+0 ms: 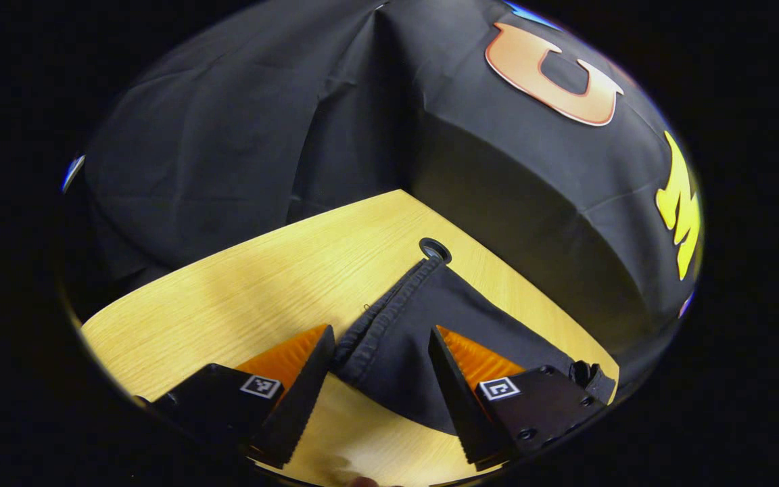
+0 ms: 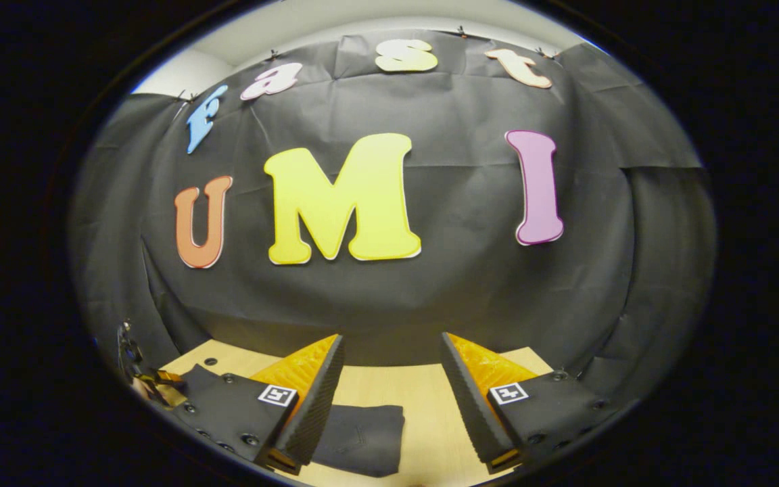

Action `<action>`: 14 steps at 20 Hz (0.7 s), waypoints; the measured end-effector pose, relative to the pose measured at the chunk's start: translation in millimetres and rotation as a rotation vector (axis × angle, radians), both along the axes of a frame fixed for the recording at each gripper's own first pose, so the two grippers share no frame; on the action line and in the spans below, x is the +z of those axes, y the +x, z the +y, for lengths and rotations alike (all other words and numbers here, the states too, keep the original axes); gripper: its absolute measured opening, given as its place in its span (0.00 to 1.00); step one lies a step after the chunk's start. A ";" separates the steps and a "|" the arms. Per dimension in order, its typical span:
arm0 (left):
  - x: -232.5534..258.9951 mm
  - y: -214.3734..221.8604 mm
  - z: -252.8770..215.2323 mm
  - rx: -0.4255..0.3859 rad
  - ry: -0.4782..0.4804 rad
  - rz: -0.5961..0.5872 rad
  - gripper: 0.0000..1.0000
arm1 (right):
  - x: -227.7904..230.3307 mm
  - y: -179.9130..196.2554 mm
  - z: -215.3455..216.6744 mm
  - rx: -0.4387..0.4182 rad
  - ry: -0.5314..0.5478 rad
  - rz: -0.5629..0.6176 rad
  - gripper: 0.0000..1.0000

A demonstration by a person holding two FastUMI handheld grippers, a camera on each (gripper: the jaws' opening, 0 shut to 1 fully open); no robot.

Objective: Grasp the waist and the cuffs of the jeans and fold them to make the two legs overlap; first hold the waist and fold one-third of the jeans toward the cuffs, then hold the cuffs and fold the remaining one-third in the same direction to finish folding.

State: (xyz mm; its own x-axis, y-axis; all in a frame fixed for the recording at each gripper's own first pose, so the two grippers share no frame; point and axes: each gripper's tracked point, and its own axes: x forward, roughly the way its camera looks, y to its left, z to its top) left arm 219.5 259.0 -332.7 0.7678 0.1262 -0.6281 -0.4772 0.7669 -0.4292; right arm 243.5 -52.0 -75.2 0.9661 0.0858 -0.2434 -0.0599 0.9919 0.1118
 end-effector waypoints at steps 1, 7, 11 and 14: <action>-2.6 1.8 0.4 0.014 -0.008 0.000 0.85 | -0.3 0.1 -2.5 -0.002 0.001 0.001 0.88; -6.6 -1.0 -7.2 0.043 -0.029 -0.003 0.27 | 7.7 2.6 -30.7 -0.046 0.027 0.003 0.84; -0.6 -3.1 -11.0 0.123 -0.165 -0.021 0.13 | 8.3 3.2 -43.8 -0.064 0.046 0.008 0.88; 2.1 -8.4 -10.9 0.149 -0.242 -0.028 0.08 | 11.0 3.0 -45.6 -0.056 0.046 0.003 0.88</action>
